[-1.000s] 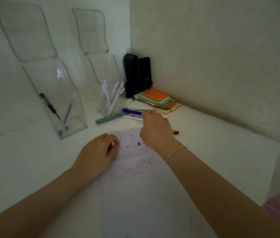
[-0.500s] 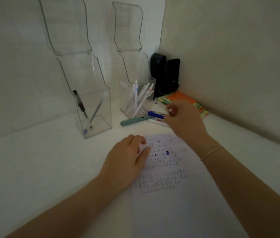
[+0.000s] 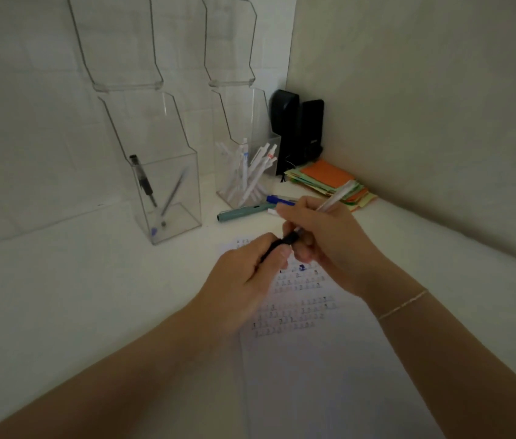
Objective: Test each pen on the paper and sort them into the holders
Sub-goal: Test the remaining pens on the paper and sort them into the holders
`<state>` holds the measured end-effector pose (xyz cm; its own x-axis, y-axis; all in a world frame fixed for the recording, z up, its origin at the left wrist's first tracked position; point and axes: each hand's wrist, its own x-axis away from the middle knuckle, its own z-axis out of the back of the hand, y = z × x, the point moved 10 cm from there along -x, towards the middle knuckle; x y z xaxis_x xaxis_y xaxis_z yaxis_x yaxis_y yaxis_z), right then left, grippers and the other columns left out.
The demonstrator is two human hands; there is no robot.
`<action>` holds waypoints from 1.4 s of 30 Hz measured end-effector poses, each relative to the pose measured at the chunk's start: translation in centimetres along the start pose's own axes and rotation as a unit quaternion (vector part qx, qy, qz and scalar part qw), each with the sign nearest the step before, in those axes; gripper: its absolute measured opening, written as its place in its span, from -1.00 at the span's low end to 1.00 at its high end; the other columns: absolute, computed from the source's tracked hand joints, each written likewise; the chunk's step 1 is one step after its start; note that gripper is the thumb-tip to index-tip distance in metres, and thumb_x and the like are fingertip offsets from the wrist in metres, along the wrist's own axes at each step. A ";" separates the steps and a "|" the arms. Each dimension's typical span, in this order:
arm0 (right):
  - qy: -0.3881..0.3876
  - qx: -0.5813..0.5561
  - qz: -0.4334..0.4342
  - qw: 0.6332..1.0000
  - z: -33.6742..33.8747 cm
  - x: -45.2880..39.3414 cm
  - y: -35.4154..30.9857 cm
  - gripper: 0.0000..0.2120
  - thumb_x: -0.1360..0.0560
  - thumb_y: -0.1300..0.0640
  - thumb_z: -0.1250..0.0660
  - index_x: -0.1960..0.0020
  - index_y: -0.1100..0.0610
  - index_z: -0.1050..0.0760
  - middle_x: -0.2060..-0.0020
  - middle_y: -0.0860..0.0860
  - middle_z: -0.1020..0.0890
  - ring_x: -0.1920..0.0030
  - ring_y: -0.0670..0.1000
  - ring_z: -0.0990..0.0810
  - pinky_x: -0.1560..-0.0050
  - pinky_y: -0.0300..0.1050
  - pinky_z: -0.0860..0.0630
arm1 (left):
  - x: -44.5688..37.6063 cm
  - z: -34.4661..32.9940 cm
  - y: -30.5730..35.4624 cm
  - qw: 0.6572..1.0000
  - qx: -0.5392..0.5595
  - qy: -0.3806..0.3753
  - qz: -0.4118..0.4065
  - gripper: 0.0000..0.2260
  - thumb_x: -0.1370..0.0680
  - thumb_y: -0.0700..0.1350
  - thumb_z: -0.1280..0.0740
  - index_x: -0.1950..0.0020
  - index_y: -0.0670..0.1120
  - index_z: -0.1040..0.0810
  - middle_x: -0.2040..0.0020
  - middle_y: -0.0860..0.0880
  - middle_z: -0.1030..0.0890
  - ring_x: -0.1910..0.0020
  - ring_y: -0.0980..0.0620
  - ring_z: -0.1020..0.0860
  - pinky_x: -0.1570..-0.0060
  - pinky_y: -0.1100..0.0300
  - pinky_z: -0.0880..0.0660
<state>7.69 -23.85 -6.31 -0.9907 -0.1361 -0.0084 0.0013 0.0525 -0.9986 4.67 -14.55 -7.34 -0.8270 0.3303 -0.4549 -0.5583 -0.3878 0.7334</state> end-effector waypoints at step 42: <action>0.237 0.284 0.049 0.928 7.2 5.1 5.8 -0.69 -0.43 0.32 -0.33 0.35 0.52 -0.35 0.46 0.44 -0.45 0.63 -0.02 -0.35 0.61 -0.32 -0.32 | 0.4 -2.0 -5.4 0.912 -0.399 -0.095 -0.009 -0.60 -0.48 0.34 0.00 0.25 0.03 -0.26 0.42 0.09 -0.40 0.45 0.16 -0.36 0.41 0.19 -0.28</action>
<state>3.59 -31.39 -12.53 -0.9302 0.2993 -0.2124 0.0333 -0.5074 -0.8610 7.24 -14.05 -12.47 -0.8334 0.4561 -0.3122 -0.5042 -0.8587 0.0915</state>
